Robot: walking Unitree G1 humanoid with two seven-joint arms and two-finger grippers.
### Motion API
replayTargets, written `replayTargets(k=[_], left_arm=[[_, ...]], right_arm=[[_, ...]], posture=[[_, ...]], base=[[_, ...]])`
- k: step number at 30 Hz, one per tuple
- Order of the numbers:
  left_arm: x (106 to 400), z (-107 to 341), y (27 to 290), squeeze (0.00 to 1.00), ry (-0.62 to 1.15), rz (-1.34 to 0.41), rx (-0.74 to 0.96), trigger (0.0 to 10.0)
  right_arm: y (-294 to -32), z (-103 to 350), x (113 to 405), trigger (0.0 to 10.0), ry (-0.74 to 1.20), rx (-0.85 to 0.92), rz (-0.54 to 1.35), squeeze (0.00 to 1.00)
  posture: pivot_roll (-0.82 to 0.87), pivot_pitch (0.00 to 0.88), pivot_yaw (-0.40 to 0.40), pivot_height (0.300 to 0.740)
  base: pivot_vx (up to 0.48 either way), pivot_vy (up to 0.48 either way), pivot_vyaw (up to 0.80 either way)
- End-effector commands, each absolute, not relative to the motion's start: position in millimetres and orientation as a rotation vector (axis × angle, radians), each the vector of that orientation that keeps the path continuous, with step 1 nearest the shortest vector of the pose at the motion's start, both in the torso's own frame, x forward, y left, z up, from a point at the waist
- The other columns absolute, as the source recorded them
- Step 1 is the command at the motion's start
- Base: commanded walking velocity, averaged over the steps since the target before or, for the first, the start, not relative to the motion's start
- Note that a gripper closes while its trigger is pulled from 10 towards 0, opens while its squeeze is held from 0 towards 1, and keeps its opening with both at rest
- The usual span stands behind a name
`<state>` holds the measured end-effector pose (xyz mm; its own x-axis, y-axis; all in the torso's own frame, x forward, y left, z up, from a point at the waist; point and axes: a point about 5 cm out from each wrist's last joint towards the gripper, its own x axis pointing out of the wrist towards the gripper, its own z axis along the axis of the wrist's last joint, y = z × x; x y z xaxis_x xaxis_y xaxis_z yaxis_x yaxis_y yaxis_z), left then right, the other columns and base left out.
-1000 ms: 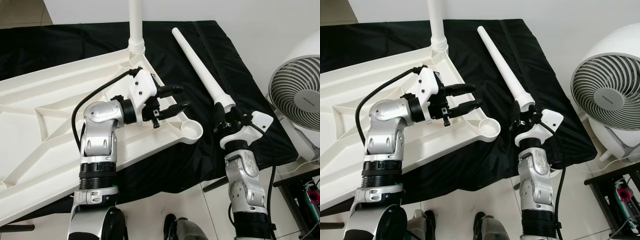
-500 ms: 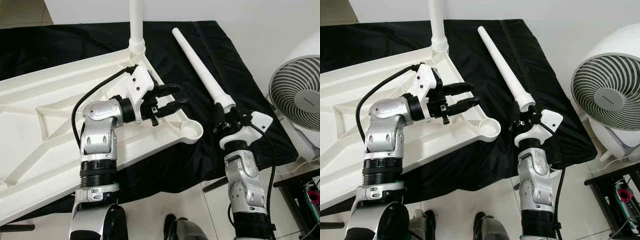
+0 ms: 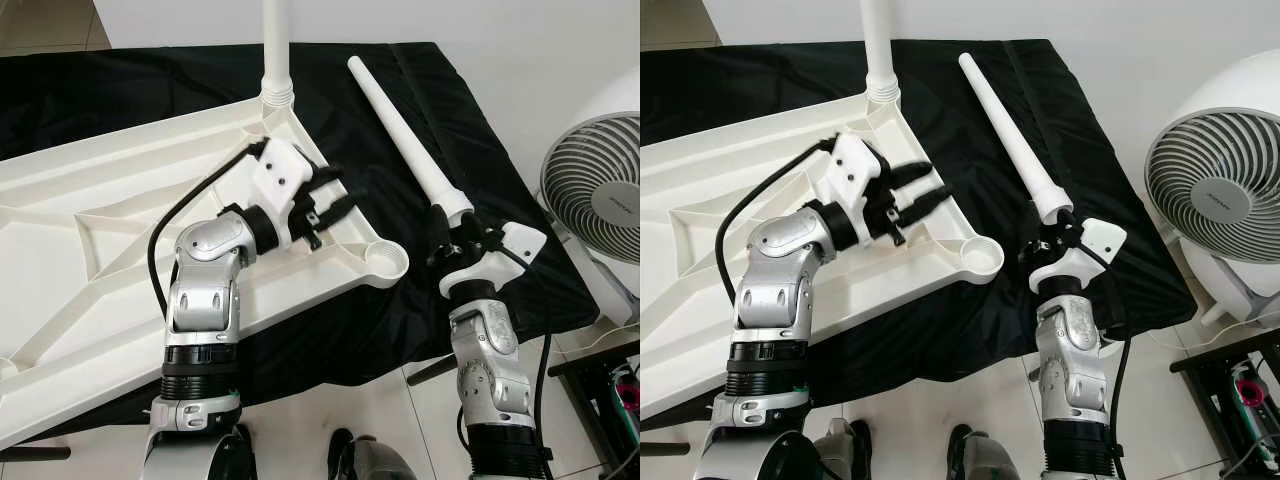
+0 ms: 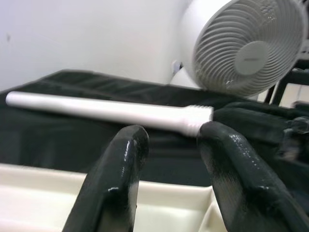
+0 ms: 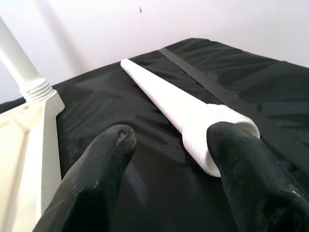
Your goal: Building children table
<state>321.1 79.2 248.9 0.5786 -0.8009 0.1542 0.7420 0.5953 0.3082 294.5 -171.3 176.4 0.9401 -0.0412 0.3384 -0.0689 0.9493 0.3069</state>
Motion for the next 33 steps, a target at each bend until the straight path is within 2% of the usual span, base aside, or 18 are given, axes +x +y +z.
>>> replayTargets(k=[1, 6, 9, 16, 26, 33], left_arm=[[330.9, 250.7, 78.7, 0.00, -0.280, -0.772, 0.151, 10.0], [323.5, 247.6, 74.4, 0.00, -0.282, -0.826, 0.167, 10.0], [302.4, 232.6, 62.7, 0.00, -0.266, -0.979, 0.243, 10.0], [288.6, 214.2, 55.5, 0.00, -0.224, -1.066, 0.301, 10.0], [297.0, 217.3, 54.7, 0.00, -0.238, -1.016, 0.350, 10.0], [293.6, 220.7, 56.7, 0.00, -0.244, -1.021, 0.361, 10.0]], right_arm=[[-175.5, 173.7, 290.8, 10.0, -0.345, 0.315, -0.007, 0.00], [-175.1, 173.3, 290.5, 10.0, -0.344, 0.317, -0.007, 0.00], [-174.2, 173.1, 292.0, 10.0, -0.339, 0.316, 0.002, 0.00], [-178.2, 172.6, 295.2, 10.0, -0.334, 0.309, 0.004, 0.00], [-188.7, 171.1, 303.4, 10.0, -0.317, 0.339, 0.002, 0.00], [-192.9, 166.1, 312.2, 10.0, -0.288, 0.449, -0.019, 0.00]], posture=[[0.06, 0.208, -0.026, 0.740], [0.07, 0.209, -0.032, 0.740], [0.07, 0.209, -0.038, 0.740], [0.07, 0.210, -0.035, 0.740], [0.08, 0.214, -0.030, 0.740], [0.09, 0.214, -0.027, 0.740]], base=[[0.000, 0.000, 0.00], [0.000, 0.000, 0.00], [0.000, 0.000, 0.00], [0.000, 0.000, 0.00], [0.000, 0.000, 0.00], [0.000, 0.000, 0.00]])
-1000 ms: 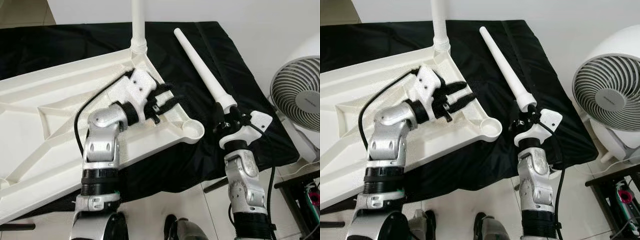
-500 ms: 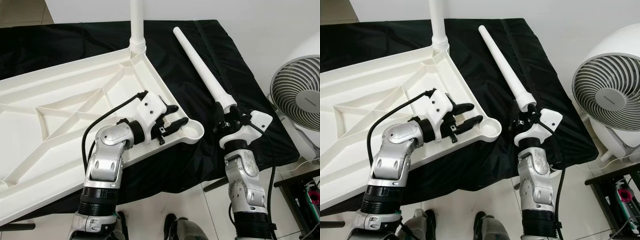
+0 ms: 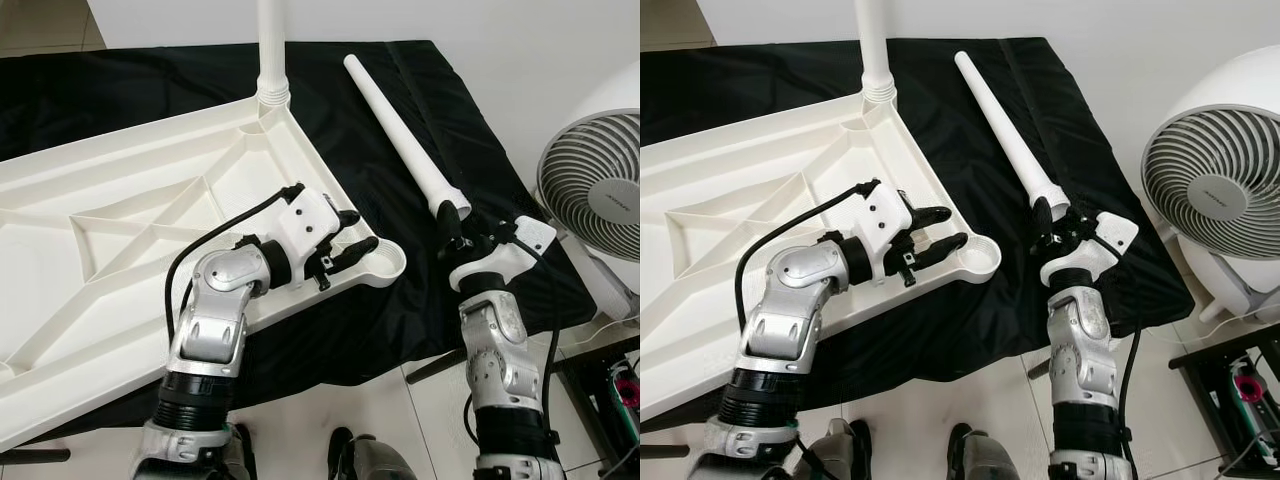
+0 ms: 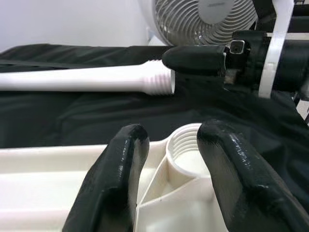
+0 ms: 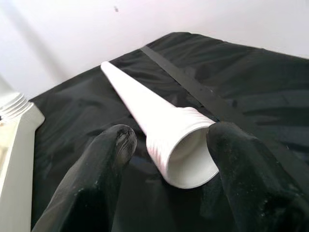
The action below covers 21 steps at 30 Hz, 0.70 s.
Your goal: Building children table
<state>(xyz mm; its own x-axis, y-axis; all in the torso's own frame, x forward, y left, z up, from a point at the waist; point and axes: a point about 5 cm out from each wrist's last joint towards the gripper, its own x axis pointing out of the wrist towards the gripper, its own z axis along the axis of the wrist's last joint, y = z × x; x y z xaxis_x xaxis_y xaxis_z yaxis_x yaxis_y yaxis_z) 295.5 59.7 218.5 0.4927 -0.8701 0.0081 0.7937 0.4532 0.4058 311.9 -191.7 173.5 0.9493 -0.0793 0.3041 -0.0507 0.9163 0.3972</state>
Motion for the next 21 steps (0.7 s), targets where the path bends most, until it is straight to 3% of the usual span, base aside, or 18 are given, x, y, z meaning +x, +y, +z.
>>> replayTargets(k=[1, 21], left_arm=[[293.6, 220.7, 56.7, 0.00, -0.244, -1.021, 0.361, 10.0], [295.4, 226.6, 60.8, 0.00, -0.264, -0.995, 0.389, 10.0]], right_arm=[[-192.9, 166.1, 312.2, 10.0, -0.288, 0.449, -0.019, 0.00], [-190.9, 161.4, 334.3, 10.0, -0.221, 0.570, 0.057, 0.00]], posture=[[0.09, 0.214, -0.027, 0.740], [0.12, 0.211, -0.035, 0.740]], base=[[0.000, 0.000, 0.00], [0.000, 0.000, 0.00]])
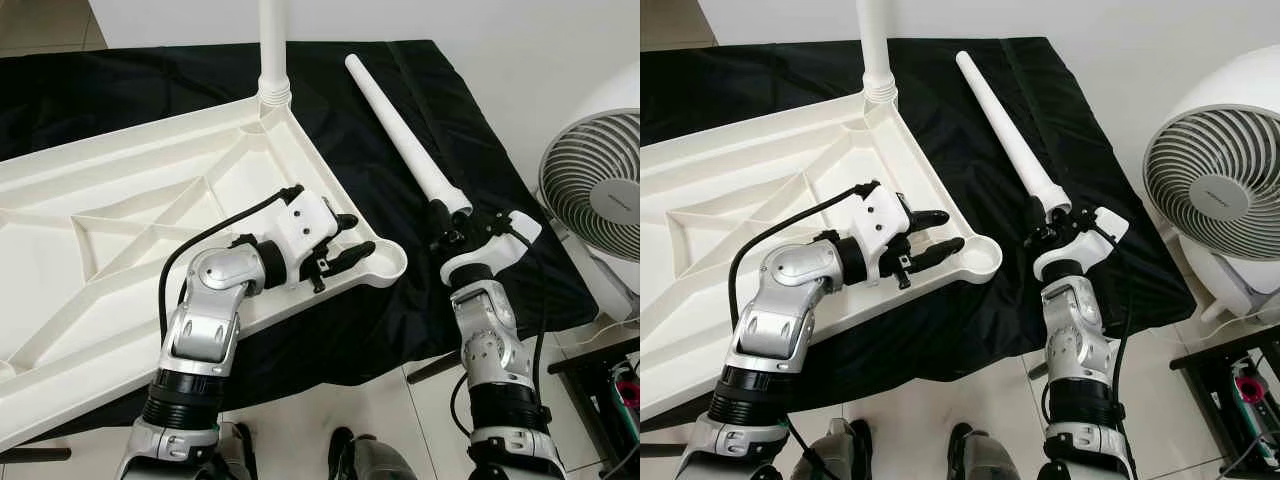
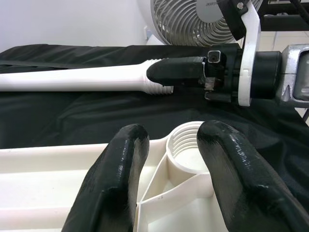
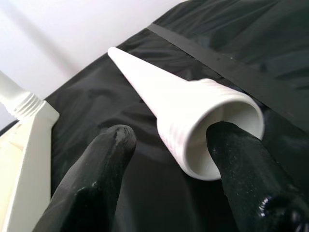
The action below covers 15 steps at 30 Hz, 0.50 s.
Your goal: Building children table
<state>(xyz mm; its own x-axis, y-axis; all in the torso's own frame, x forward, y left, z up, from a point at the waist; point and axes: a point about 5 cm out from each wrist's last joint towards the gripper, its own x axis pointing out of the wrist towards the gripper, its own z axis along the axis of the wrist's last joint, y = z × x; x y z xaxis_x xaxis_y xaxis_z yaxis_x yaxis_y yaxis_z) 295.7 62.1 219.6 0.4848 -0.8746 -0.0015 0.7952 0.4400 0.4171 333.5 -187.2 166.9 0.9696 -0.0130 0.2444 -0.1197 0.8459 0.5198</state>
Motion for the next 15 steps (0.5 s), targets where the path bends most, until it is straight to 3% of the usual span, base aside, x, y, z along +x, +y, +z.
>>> replayTargets(k=[1, 15], left_arm=[[295.2, 227.4, 61.4, 0.00, -0.265, -0.992, 0.389, 10.0], [294.2, 230.1, 62.5, 0.00, -0.278, -0.976, 0.392, 10.0]], right_arm=[[-190.3, 161.6, 337.9, 10.0, -0.212, 0.586, 0.071, 0.00], [-185.9, 176.5, 370.7, 10.0, -0.210, 0.598, 0.137, 0.00]], posture=[[0.13, 0.211, -0.037, 0.740], [0.14, 0.206, -0.044, 0.740]], base=[[0.000, 0.000, 0.00], [0.000, 0.000, 0.00]])
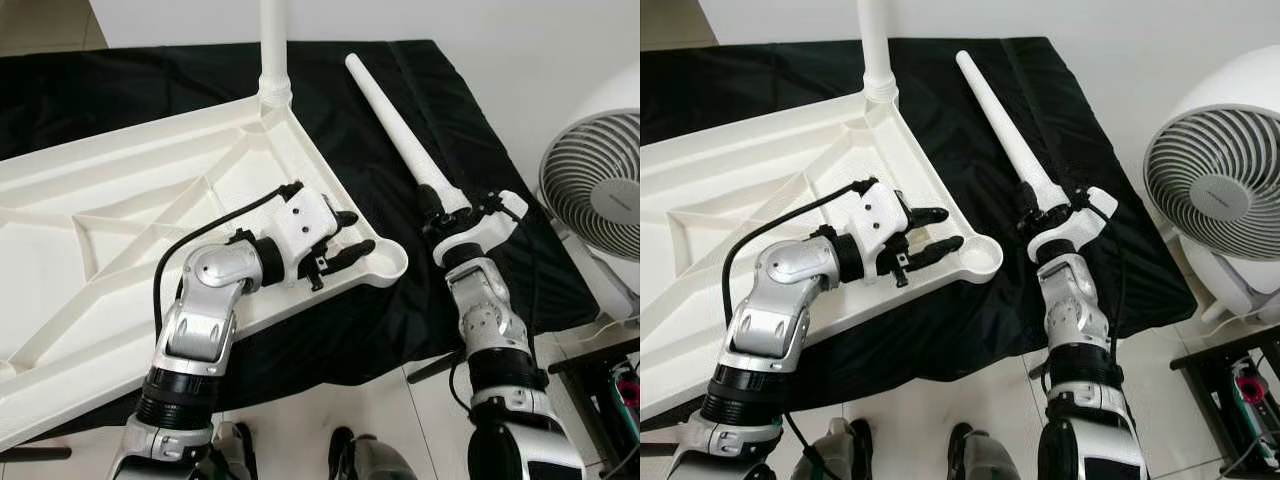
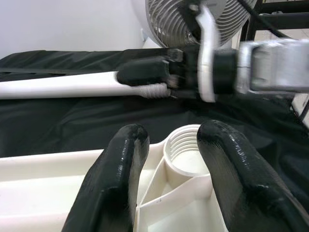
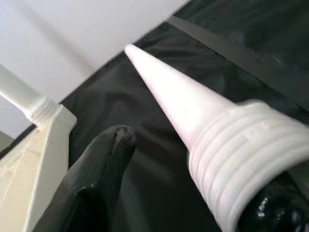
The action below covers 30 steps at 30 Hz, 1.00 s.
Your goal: Building children table
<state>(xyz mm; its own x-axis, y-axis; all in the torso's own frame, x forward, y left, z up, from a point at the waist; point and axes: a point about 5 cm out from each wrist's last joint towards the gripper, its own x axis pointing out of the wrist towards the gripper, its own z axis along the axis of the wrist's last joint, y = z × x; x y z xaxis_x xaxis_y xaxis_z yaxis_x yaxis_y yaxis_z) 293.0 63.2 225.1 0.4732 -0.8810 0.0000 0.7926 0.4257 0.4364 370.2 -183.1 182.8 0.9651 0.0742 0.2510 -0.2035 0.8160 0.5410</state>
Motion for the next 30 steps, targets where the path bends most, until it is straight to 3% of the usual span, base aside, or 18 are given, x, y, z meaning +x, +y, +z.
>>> replayTargets(k=[1, 2, 3, 4, 13, 17, 23, 28, 29, 30], left_arm=[[294.2, 230.1, 62.5, 0.00, -0.278, -0.976, 0.392, 10.0], [294.4, 230.7, 62.9, 0.00, -0.279, -0.971, 0.395, 10.0], [294.4, 230.7, 62.9, 0.00, -0.279, -0.971, 0.395, 10.0], [294.5, 231.3, 63.2, 0.00, -0.279, -0.968, 0.395, 10.0], [295.9, 234.6, 68.7, 0.00, -0.279, -0.939, 0.392, 10.0], [301.1, 237.0, 71.9, 0.00, -0.280, -0.919, 0.382, 10.0], [303.0, 238.1, 71.6, 0.00, -0.282, -0.917, 0.370, 10.0], [312.7, 245.8, 75.4, 0.00, -0.269, -0.885, 0.254, 10.0], [318.1, 251.9, 77.6, 0.00, -0.254, -0.919, 0.149, 10.0], [319.6, 253.3, 78.1, 0.00, -0.245, -0.939, 0.112, 10.0]], right_arm=[[-185.9, 176.5, 370.7, 10.0, -0.210, 0.598, 0.137, 0.00], [-185.5, 180.2, 374.2, 0.6, -0.217, 0.613, 0.129, 0.00], [-185.5, 180.2, 374.2, 0.6, -0.217, 0.613, 0.129, 0.00], [-184.6, 184.3, 375.4, 0.0, -0.239, 0.627, 0.134, 0.00], [-180.1, 193.0, 363.9, 0.0, -0.328, 0.612, 0.161, 0.00], [-171.7, 198.3, 335.6, 0.0, -0.429, 0.578, 0.158, 0.00], [-171.9, 199.9, 329.8, 0.0, -0.458, 0.565, 0.144, 0.00], [-171.5, 206.4, 318.6, 0.1, -0.504, 0.408, 0.101, 0.00], [-168.2, 209.9, 312.8, 10.0, -0.526, 0.262, 0.088, 0.00], [-166.6, 210.7, 310.9, 10.0, -0.534, 0.217, 0.086, 0.00]], posture=[[0.14, 0.206, -0.044, 0.740], [0.14, 0.208, -0.045, 0.740], [0.14, 0.208, -0.045, 0.740], [0.15, 0.210, -0.047, 0.740], [0.15, 0.214, -0.042, 0.740], [0.12, 0.211, -0.034, 0.740], [0.12, 0.206, -0.035, 0.740], [0.11, 0.197, -0.039, 0.740], [0.10, 0.190, -0.042, 0.740], [0.10, 0.190, -0.042, 0.740]], base=[[0.000, 0.000, 0.00], [0.000, 0.000, 0.00], [0.000, 0.000, 0.00], [0.000, 0.000, 0.00], [0.000, 0.000, 0.00], [0.000, 0.000, 0.00], [0.000, 0.000, 0.00], [0.000, 0.000, 0.00], [0.000, 0.000, 0.00], [0.000, 0.000, 0.00]])
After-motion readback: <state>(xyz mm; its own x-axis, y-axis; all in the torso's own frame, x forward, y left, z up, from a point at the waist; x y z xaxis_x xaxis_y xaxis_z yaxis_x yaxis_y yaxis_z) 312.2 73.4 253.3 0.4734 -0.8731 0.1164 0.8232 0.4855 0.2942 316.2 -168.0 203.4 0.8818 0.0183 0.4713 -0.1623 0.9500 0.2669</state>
